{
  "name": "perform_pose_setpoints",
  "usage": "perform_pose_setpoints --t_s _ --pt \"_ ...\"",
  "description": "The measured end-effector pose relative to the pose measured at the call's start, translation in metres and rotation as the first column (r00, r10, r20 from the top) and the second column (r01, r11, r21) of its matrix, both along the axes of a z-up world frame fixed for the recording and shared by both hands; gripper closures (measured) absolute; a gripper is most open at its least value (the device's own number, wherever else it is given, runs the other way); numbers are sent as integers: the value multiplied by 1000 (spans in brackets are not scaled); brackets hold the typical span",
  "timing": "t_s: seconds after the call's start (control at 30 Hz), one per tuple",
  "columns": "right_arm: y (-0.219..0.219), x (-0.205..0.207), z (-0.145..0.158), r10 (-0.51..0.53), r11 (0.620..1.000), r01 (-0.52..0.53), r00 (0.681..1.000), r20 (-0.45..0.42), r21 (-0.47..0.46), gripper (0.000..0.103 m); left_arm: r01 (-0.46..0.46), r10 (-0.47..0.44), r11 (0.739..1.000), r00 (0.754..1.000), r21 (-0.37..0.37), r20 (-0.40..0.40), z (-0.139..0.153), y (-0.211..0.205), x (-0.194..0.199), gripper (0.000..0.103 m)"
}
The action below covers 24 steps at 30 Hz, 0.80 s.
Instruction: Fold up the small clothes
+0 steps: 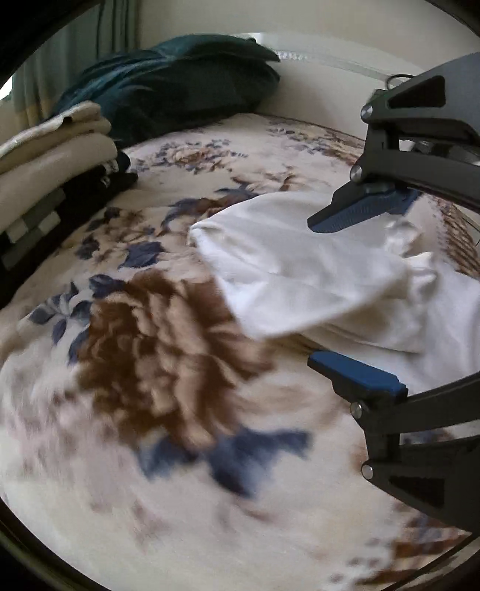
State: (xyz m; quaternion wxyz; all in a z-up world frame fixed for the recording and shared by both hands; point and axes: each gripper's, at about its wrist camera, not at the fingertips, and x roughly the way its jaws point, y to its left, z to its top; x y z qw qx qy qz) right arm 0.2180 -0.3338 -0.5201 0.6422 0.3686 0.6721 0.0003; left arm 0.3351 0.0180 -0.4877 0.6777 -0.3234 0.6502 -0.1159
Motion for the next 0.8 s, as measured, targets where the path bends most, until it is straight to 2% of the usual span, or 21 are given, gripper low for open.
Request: perform_pose_setpoints --t_s 0.03,0.07,0.1,0.13,0.17,0.23,0.3,0.37,0.43,0.5,0.57,0.63,0.67,0.7,0.73,0.8 --pt "1 1 -6 -7 1000 7 1000 -12 5 56 4 -4 1000 1000 1 11 -4 -4 5 41" --pt "4 3 -13 -3 1000 3 1000 -25 5 56 7 -8 1000 999 17 42 -6 -10 10 66" --pt "8 5 -18 2 1000 -2 999 -36 2 61 20 -21 999 999 28 45 -9 -16 11 100" --pt "9 3 -20 -9 1000 9 999 -36 -2 90 33 -34 999 999 31 29 -11 -19 10 100" --pt "11 1 -18 -28 1000 28 999 -26 -8 99 26 -27 999 999 21 31 -7 -20 3 100" --pt "12 -3 -4 -14 999 14 1000 1 -38 99 21 -21 1000 999 0 37 7 -20 -12 100" --pt "13 -8 7 34 996 -33 999 10 -81 99 29 -30 999 999 22 40 17 -19 -28 100" --pt "14 -14 7 62 994 -62 998 -12 -86 99 38 -39 997 999 66 12 5 -15 -37 100" --pt "17 -15 -2 89 991 -92 995 -36 -92 98 32 -29 995 999 97 -34 -19 -11 -36 96" --pt "21 -10 -17 108 989 -113 992 -62 -93 96 44 -36 996 995 76 -95 -43 -9 -30 92" --pt "23 -4 -27 144 983 -153 986 -87 -103 83 62 -54 996 993 69 -109 -48 -8 -28 90" --pt "19 -5 -22 145 986 -150 987 -70 -79 62 114 -109 991 992 66 -69 -31 -12 -32 68" --pt "14 -12 -14 130 989 -132 991 -39 -71 57 137 -134 989 990 61 -51 -21 -13 -36 42" --pt "12 -17 -8 121 990 -122 992 -22 -69 50 155 -153 986 988 59 -33 -12 -13 -44 25" --pt "8 -26 -2 113 991 -114 993 -11 -68 49 174 -173 983 985 65 -11 -1 -11 -58 24" --pt "2 -53 5 101 994 -102 995 -26 -49 48 193 -192 978 981 80 -22 5 -6 -82 24"
